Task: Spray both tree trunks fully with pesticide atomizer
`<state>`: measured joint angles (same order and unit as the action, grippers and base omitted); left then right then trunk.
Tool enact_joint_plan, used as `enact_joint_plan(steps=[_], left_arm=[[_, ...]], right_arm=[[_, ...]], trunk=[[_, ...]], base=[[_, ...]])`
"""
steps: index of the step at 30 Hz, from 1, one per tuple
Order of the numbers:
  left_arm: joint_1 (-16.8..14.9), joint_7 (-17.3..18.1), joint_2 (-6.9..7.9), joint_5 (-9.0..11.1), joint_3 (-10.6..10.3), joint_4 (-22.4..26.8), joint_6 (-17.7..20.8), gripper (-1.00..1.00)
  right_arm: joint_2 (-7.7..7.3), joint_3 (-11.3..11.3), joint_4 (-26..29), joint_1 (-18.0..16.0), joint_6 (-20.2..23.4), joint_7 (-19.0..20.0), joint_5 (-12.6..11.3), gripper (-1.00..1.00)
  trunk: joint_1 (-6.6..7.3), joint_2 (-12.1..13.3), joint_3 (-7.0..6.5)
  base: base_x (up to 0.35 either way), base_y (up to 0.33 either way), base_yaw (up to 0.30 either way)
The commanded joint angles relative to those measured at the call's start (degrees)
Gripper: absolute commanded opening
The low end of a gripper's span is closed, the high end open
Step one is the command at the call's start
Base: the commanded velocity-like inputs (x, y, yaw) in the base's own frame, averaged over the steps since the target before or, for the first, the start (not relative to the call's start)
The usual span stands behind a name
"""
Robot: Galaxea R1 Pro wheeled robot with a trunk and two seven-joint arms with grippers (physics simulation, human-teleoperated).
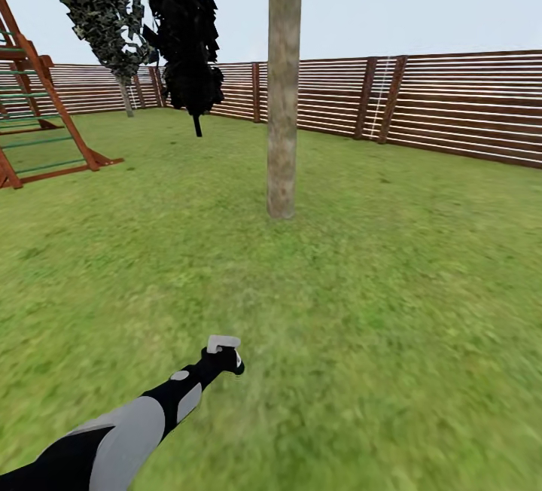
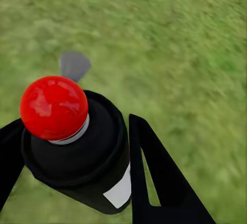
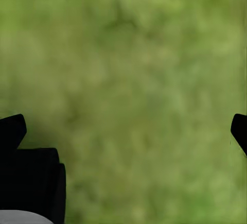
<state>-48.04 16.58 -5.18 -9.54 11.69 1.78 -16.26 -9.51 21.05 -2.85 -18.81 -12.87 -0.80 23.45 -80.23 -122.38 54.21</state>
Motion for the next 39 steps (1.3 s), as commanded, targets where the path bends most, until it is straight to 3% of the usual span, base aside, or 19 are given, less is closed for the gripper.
enact_joint_plan(steps=[1,25,26,27,30,33,36,39], left_arm=[[-0.03,0.11,0.00,-0.56,0.53,-0.02,-0.18,-1.00],[-0.03,0.05,0.03,-0.57,0.53,-0.02,-0.18,-1.00],[-0.03,0.05,0.03,-0.57,0.53,-0.02,-0.18,-1.00],[-0.03,0.09,0.05,-0.57,0.53,-0.02,-0.18,-1.00],[-0.03,0.05,0.06,-0.57,0.53,-0.02,-0.18,-1.00],[-0.03,0.04,0.05,-0.57,0.53,-0.02,-0.18,-1.00],[-0.03,0.05,0.07,-0.57,0.53,0.02,-0.20,-1.00],[-0.03,0.10,0.08,-0.55,0.53,0.05,-0.29,-1.00]], right_arm=[[-0.04,0.48,-0.28,-0.09,-0.40,-0.08,0.46,1.00],[-0.26,0.33,0.28,0.44,-0.97,-0.32,0.45,1.00],[-0.29,0.32,1.68,0.42,-1.59,-0.33,0.42,1.00],[-0.31,0.39,10.58,0.36,-4.11,-0.28,0.17,1.00],[-0.28,0.45,16.09,-0.36,-4.22,-0.27,0.00,1.00],[-0.47,0.47,19.20,-4.36,-2.91,-0.31,-0.13,1.00],[-1.73,0.54,20.30,-10.74,3.40,-0.34,-0.21,1.00],[-2.50,0.56,20.57,-15.15,6.02,-0.34,-0.23,1.00]], trunk=[[-0.03,-0.02,0.05],[-0.03,-0.02,0.05],[-0.03,-0.02,0.05],[-0.03,-0.02,0.05],[-0.03,-0.02,0.05],[-0.03,-0.02,0.05],[-0.03,-0.02,0.05],[-0.03,-0.02,0.05]], base=[[0.350,0.000,0.000],[0.350,0.000,0.000],[0.350,0.000,0.000],[0.350,0.000,0.000],[0.350,0.000,0.000],[0.350,0.000,0.000],[0.349,0.000,0.000],[0.227,0.000,0.000]])
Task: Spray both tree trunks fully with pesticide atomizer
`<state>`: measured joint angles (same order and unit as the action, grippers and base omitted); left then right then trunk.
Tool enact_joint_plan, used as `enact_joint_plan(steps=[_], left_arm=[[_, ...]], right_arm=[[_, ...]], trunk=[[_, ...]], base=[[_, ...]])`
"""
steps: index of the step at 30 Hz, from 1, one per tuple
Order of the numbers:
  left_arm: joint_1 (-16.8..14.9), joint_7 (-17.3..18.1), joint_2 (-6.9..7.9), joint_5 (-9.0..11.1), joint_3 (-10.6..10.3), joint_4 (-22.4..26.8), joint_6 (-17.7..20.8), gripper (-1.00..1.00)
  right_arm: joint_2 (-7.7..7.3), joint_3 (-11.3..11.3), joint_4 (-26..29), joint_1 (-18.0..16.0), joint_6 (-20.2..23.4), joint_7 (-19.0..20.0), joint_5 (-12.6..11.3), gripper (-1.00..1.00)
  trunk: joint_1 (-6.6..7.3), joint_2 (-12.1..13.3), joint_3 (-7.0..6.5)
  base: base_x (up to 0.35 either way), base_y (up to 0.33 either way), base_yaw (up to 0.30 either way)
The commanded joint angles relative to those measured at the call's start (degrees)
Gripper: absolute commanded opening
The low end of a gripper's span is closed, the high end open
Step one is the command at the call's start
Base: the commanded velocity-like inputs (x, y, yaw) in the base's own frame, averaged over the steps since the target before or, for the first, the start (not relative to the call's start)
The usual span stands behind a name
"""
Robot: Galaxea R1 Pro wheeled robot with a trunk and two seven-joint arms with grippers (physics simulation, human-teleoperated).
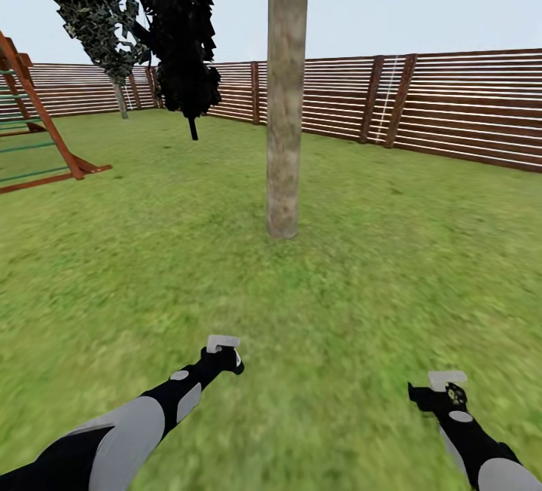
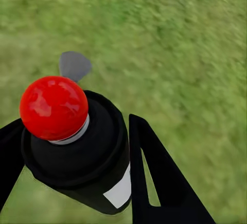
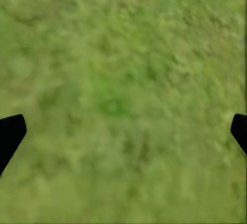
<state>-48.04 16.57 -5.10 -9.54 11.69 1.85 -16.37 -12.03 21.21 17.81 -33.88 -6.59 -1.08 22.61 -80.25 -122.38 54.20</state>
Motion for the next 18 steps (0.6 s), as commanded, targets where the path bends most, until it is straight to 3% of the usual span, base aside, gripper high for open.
enact_joint_plan(steps=[1,5,7,9,11,14,15,16,17,18], left_arm=[[-0.03,0.11,0.02,-0.51,0.53,-0.01,-0.22,-1.00],[-0.03,0.22,0.08,-0.42,0.43,0.03,-0.31,-1.00],[-0.03,1.98,0.18,-0.43,-0.01,0.37,-0.24,-1.00],[-0.03,4.67,0.53,-0.48,-0.18,1.23,0.24,-1.00],[-0.03,10.61,1.61,-0.43,-0.29,4.75,4.07,-1.00],[-0.03,23.09,2.37,-0.70,-0.44,14.20,17.38,-1.00],[-0.03,27.79,2.46,-0.77,-0.59,16.59,20.50,-1.00],[-0.03,34.80,2.55,-1.10,-1.55,19.37,23.38,-1.00],[-0.03,39.36,2.58,-1.84,-2.68,20.93,24.54,-1.00],[-0.03,45.87,2.59,-3.87,-4.37,22.75,25.59,-1.00]], right_arm=[[-0.11,0.41,-0.05,-1.60,0.53,0.04,0.56,1.00],[-0.31,0.41,0.01,-6.10,6.54,2.76,-0.03,1.00],[-0.45,0.42,0.08,-9.21,9.06,11.04,-1.97,1.00],[-0.78,0.42,0.10,-11.39,10.76,15.23,-3.42,1.00],[-1.10,0.42,0.19,-14.43,15.77,18.91,-4.48,1.00],[-1.22,0.42,0.27,-18.51,21.58,27.09,-5.03,1.00],[-1.23,0.42,0.28,-19.67,22.81,31.12,-5.10,1.00],[-1.17,0.42,0.29,-21.39,25.14,37.70,-5.20,1.00],[-1.12,0.42,0.29,-22.28,27.02,42.02,-5.23,1.00],[-0.91,0.42,0.29,-23.42,29.45,48.19,-5.27,1.00]], trunk=[[-0.01,-0.02,0.05],[-0.01,-0.02,0.05],[-0.01,-0.02,0.05],[-0.01,-0.02,0.05],[-0.01,-0.02,0.05],[-0.01,-0.02,0.05],[-0.01,-0.02,0.05],[-0.01,-0.02,0.05],[-0.01,-0.02,0.05],[-0.01,-0.02,0.05]], base=[[0.107,0.000,0.000],[0.041,0.000,0.000],[0.009,0.000,0.000],[0.005,0.000,0.000],[0.002,0.000,0.000],[0.000,0.000,0.000],[0.000,0.000,0.000],[0.000,0.000,0.000],[0.000,0.000,0.000],[0.000,0.000,0.000]])
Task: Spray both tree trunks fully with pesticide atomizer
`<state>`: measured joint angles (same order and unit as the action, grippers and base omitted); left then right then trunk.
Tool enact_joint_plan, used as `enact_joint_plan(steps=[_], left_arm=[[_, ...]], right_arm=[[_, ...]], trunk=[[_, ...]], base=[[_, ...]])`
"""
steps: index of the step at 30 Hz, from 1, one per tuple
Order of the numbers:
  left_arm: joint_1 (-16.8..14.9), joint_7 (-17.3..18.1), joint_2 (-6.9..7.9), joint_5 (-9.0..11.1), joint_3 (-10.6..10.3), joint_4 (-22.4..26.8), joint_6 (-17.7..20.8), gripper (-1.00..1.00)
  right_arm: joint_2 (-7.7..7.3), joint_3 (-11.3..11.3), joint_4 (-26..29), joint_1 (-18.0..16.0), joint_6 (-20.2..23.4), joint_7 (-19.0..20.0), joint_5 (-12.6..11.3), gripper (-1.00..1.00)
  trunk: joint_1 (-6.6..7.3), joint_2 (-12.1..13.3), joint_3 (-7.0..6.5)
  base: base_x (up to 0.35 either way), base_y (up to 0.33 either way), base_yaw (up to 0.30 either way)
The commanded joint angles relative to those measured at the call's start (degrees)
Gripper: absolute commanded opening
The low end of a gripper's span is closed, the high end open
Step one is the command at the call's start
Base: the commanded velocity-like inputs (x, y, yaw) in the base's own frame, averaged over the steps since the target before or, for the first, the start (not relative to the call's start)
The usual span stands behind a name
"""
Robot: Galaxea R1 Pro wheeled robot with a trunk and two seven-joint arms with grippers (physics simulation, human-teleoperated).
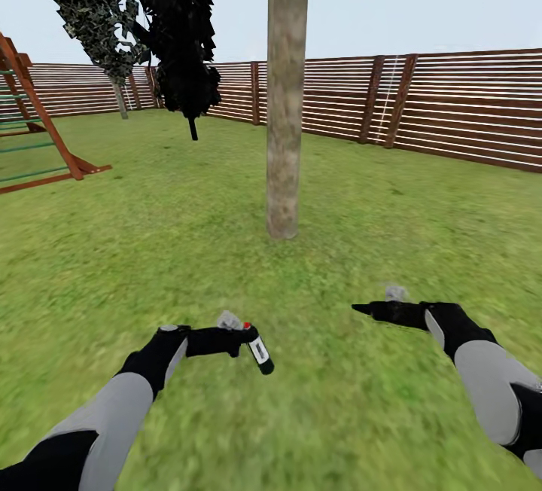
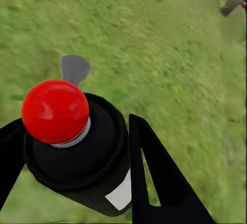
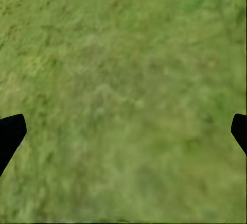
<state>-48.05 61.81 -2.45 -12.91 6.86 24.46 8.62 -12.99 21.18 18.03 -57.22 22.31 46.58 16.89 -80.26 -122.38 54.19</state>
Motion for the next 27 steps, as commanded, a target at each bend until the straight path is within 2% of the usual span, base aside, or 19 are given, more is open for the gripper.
enact_joint_plan(steps=[1,3,5,7,9,10,13,15,18,21,22,24,27], left_arm=[[-0.02,2.65,-0.07,-1.38,0.03,0.55,0.83,-1.00],[-0.02,9.15,-0.13,-4.47,-1.02,1.54,1.37,-1.00],[-0.02,13.07,-0.23,-5.99,-1.46,1.96,1.55,-1.00],[-0.02,14.73,-0.36,-6.50,-1.65,2.11,1.59,-1.00],[-0.02,16.63,-0.70,-6.82,-1.95,2.20,1.58,-1.00],[-0.02,17.51,-1.00,-6.93,-2.32,2.26,1.58,-1.00],[-0.02,18.35,-1.28,-7.02,-2.87,4.96,1.56,-1.00],[-0.02,18.73,-1.38,-7.03,-3.83,6.85,1.51,-1.00],[-0.02,19.27,-1.47,-7.04,-5.85,8.77,1.45,-1.00],[-0.02,19.43,-1.50,-7.07,-6.59,10.14,1.40,-1.00],[-0.02,19.45,-1.50,-7.09,-6.69,10.38,1.40,-1.00],[-0.02,19.48,-1.48,-7.16,-6.79,10.57,1.38,-1.00],[-0.02,19.46,-1.50,-7.21,-6.85,10.68,1.39,-1.00]], right_arm=[[0.17,0.42,0.07,-0.46,1.11,2.60,0.45,1.00],[1.65,0.35,0.11,-1.63,2.43,10.62,0.44,1.00],[3.55,0.28,0.36,-2.17,2.97,16.34,0.43,1.00],[5.14,0.23,0.61,-2.38,3.16,19.21,0.43,1.00],[7.85,0.18,0.76,-2.49,3.24,22.13,0.43,1.00],[9.74,0.14,0.81,-2.53,3.25,23.65,0.46,1.00],[13.59,-0.05,0.86,-2.54,3.26,25.57,0.71,1.00],[14.77,-1.53,0.86,-2.54,3.26,25.88,0.86,1.00],[15.40,-6.40,0.87,-2.54,3.26,26.05,0.86,1.00],[15.72,-8.32,0.85,-2.54,3.28,26.09,0.87,1.00],[15.81,-8.59,0.86,-2.54,3.31,26.10,0.87,-1.00],[15.94,-8.86,0.86,-2.54,3.33,26.07,0.87,-1.00],[17.10,-9.03,0.85,-2.54,3.35,26.05,0.87,-1.00]], trunk=[[0.00,-0.02,0.06],[0.00,-0.02,0.06],[0.00,-0.02,0.06],[0.00,-0.02,0.06],[0.00,-0.02,0.06],[0.00,-0.02,0.06],[0.00,-0.02,0.06],[0.00,-0.02,0.06],[0.00,-0.02,0.06],[0.00,-0.02,0.06],[0.00,-0.02,0.06],[0.00,-0.02,0.06],[0.00,-0.02,0.06]], base=[[0.000,0.000,0.000],[0.000,0.000,0.000],[0.000,0.000,0.000],[0.000,0.000,0.000],[0.000,0.000,0.000],[0.000,0.000,0.000],[0.000,0.000,0.000],[0.000,0.000,0.000],[0.000,0.000,0.000],[0.000,0.000,0.000],[0.000,0.000,0.000],[0.000,0.000,0.000],[0.000,0.000,0.000]])
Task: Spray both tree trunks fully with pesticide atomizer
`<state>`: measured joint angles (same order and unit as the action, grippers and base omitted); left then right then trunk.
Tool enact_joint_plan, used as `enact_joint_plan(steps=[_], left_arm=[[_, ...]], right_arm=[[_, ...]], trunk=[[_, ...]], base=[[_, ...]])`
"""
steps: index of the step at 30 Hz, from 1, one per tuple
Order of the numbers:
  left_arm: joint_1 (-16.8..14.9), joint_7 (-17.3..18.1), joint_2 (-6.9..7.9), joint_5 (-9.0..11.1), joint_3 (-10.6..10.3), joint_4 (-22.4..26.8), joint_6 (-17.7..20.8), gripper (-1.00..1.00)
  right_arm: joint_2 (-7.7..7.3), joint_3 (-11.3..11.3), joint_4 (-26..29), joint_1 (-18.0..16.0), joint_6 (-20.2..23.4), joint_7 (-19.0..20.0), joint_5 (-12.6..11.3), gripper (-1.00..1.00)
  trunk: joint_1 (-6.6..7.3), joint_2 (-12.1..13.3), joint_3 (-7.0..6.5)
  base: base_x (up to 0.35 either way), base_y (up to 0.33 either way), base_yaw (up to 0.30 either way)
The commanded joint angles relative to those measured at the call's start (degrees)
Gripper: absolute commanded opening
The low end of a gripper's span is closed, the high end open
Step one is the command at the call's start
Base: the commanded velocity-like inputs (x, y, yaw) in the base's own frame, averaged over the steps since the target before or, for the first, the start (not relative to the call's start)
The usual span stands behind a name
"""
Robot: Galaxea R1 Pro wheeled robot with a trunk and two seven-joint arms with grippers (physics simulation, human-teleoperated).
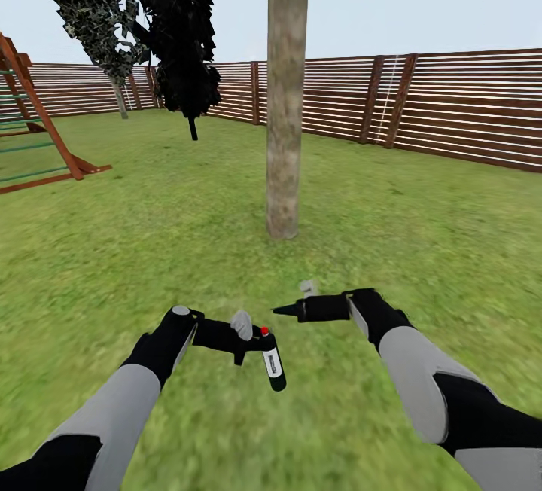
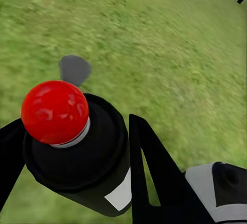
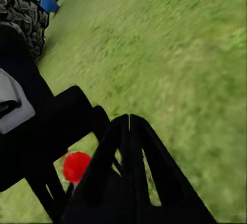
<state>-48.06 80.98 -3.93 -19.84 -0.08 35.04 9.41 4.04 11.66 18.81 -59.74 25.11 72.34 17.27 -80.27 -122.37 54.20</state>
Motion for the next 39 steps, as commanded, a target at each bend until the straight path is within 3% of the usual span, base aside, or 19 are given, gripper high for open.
enact_joint_plan(steps=[1,3,5,6,9,10,11,12,15,39], left_arm=[[-0.02,0.25,-0.02,-0.28,0.08,0.05,0.59,-1.00],[-0.02,0.09,-0.02,-0.33,0.14,0.03,0.54,-1.00],[-0.02,-0.33,0.00,-0.44,-4.57,0.06,0.59,-1.00],[-0.02,-0.71,-0.01,-0.45,-5.93,0.10,0.65,-1.00],[-0.02,-1.63,0.02,-0.46,-7.85,0.15,0.76,-1.00],[-0.02,-1.68,0.03,-0.46,-7.95,0.16,0.77,-1.00],[-0.02,-1.80,0.05,-0.46,-8.19,0.18,0.78,-1.00],[-0.02,-1.83,0.05,-0.46,-8.25,0.18,0.78,-1.00],[-0.02,-1.87,0.06,-0.46,-8.32,0.18,0.79,-1.00],[-0.02,-1.88,0.33,-0.37,-7.83,0.18,0.53,-1.00]], right_arm=[[0.73,0.42,0.02,-0.03,0.55,0.29,0.48,-1.00],[1.70,0.37,-0.09,-0.03,1.00,0.28,0.53,-1.00],[1.99,0.30,-0.24,-0.03,1.91,0.26,0.57,-1.00],[2.03,0.30,-0.25,-0.03,1.96,0.26,0.57,-1.00],[2.10,-0.18,-0.32,-0.03,2.05,0.26,0.57,-1.00],[2.11,-0.61,-0.33,-0.03,2.07,0.26,0.57,-1.00],[2.12,-3.43,-0.34,-0.03,2.14,0.21,0.57,-1.00],[2.15,-4.68,-0.34,-0.03,2.17,0.20,0.54,-1.00],[2.12,-6.45,-0.35,-0.03,2.21,0.18,0.49,-1.00],[2.02,-6.92,-1.27,0.06,2.23,-0.09,0.66,-1.00]], trunk=[[0.01,-0.02,0.05],[0.01,-0.02,0.05],[0.01,-0.02,0.05],[0.01,-0.02,0.05],[0.01,-0.02,0.05],[0.01,-0.02,0.05],[0.01,-0.02,0.05],[0.01,-0.02,0.05],[0.01,-0.02,0.05],[0.01,-0.02,0.05]], base=[[0.000,0.000,0.000],[0.000,0.000,0.000],[0.000,0.000,0.000],[0.000,0.000,0.000],[0.000,0.000,0.000],[0.000,0.000,0.000],[0.000,0.000,0.000],[0.000,0.000,0.000],[0.000,0.000,0.000],[0.000,0.000,0.000]])
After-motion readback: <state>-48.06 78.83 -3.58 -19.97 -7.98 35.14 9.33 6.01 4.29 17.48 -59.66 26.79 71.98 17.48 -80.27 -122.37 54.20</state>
